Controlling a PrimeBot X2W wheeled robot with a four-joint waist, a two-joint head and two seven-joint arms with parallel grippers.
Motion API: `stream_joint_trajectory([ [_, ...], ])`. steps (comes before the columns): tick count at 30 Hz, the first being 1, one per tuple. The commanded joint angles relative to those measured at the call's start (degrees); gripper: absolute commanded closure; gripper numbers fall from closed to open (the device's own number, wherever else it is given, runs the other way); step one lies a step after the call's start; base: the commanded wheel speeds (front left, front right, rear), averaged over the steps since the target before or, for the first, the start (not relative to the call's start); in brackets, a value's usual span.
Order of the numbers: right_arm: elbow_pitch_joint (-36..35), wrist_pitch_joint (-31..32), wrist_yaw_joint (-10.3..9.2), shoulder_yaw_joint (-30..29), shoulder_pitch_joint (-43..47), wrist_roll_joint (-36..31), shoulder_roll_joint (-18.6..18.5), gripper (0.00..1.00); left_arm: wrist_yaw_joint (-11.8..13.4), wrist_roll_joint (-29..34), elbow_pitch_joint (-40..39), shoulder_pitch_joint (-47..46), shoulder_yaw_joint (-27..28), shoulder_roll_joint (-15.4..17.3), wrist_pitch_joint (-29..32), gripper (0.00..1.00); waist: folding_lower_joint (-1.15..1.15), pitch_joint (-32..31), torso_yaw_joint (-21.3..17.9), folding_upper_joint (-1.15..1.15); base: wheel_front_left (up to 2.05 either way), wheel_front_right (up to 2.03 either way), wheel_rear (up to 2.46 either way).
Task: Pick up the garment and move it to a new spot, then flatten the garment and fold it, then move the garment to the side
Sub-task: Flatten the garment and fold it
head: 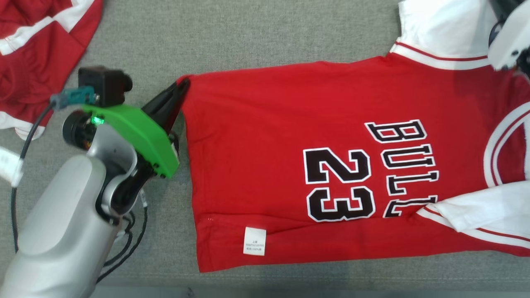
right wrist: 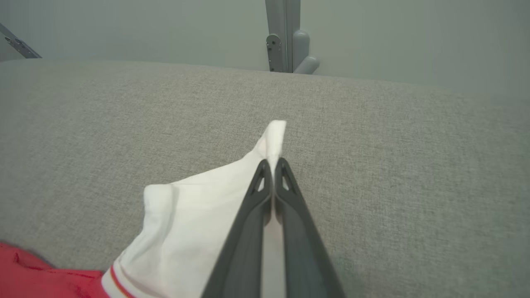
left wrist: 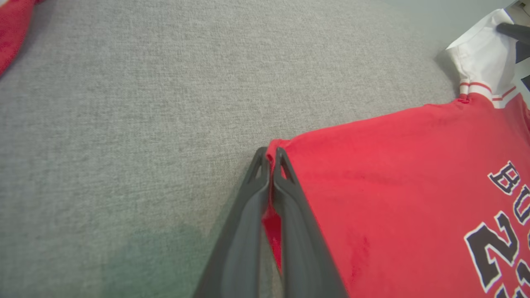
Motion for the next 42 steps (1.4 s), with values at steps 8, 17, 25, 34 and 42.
stream_joint_trajectory([
  [8,-12.0,-4.4,-0.07,-2.2,19.2,6.9,-4.6,1.00,3.7,-1.4,-8.6,14.2,2.2,4.3,-4.0,1.00,0.00,-9.1,-4.8,0.00,0.00,0.00,0.00],
  [17,-22.7,-5.9,-0.07,-9.8,36.6,8.6,-2.9,1.00,9.2,-3.0,-19.3,28.5,4.1,7.5,-6.3,1.00,0.00,-13.3,-7.8,0.00,0.00,0.00,0.00],
  [25,-28.5,-4.6,-0.06,-15.5,45.7,7.1,1.9,1.00,11.1,-3.3,-23.3,33.6,4.2,7.0,-8.0,1.00,0.00,-13.4,-9.0,0.00,0.00,0.00,0.00],
  [34,-25.3,-4.5,-0.07,-13.3,47.5,2.7,4.5,0.75,11.3,-2.1,-20.2,36.1,2.7,5.6,-10.2,0.85,0.00,-13.5,-8.9,0.00,0.00,0.00,0.00],
  [42,-22.4,-5.4,-0.07,-13.9,49.1,0.9,3.5,0.00,12.3,-0.8,-16.3,39.0,1.7,3.9,-13.4,0.00,0.00,-15.2,-8.4,0.00,0.00,0.00,0.00],
])
